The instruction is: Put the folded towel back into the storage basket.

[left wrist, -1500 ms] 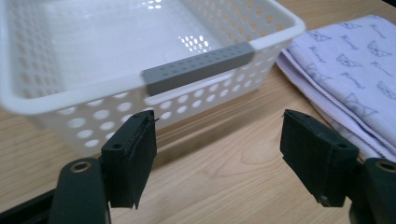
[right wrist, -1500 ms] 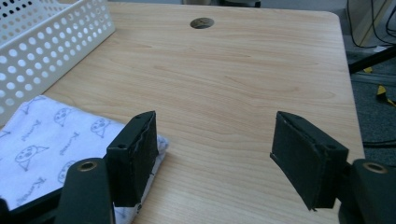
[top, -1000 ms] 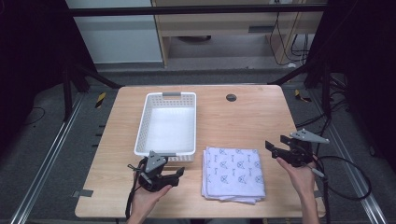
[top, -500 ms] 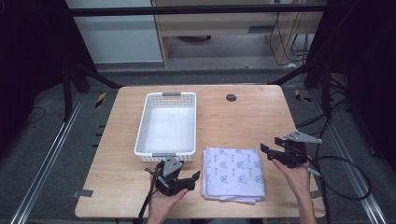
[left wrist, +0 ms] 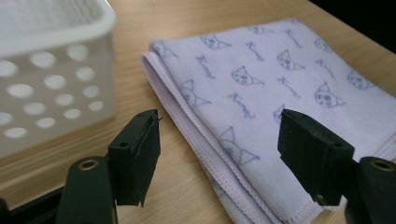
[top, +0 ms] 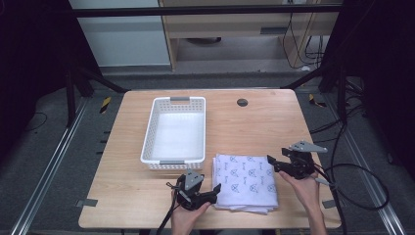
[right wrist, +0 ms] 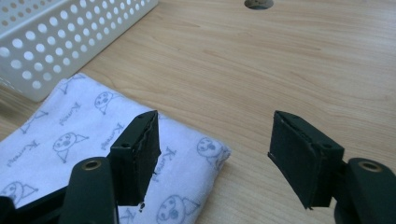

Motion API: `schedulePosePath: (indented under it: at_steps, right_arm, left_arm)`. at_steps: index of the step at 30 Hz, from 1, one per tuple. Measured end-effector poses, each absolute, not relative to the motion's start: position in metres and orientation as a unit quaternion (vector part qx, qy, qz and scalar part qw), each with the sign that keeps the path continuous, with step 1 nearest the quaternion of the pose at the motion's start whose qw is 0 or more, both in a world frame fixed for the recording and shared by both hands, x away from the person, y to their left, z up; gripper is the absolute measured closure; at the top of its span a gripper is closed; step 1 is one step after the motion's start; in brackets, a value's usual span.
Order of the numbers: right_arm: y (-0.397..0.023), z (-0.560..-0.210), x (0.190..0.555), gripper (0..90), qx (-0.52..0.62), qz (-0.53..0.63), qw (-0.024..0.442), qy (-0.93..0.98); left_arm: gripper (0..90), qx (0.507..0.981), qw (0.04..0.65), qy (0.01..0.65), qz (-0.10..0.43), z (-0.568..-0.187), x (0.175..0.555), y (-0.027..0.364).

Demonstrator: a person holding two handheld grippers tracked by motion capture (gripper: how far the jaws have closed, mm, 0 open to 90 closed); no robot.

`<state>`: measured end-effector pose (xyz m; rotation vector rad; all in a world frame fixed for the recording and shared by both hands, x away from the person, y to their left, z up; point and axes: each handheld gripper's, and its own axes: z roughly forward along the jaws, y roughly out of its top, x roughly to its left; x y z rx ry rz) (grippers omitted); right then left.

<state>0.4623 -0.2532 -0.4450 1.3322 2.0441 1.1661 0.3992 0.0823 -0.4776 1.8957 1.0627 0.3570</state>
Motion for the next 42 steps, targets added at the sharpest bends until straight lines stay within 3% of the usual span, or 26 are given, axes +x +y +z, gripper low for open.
schedulePosePath:
  at_steps: [19,39,42]
  right_arm:
    - [-0.242,-0.461,0.468,36.9,0.485,0.391,0.201,0.756]
    - [-0.231,-0.482,0.477,41.7,0.489,0.359,0.178,0.775]
    - [-0.239,-0.488,0.478,43.5,0.506,0.367,0.150,0.766]
  left_arm:
    - [34.7,0.783,0.424,0.438,0.128,-0.501,0.400,0.068]
    - [46.7,0.783,0.421,0.439,0.127,-0.508,0.395,0.061]
    - [49.6,0.783,0.419,0.442,0.125,-0.507,0.394,0.059]
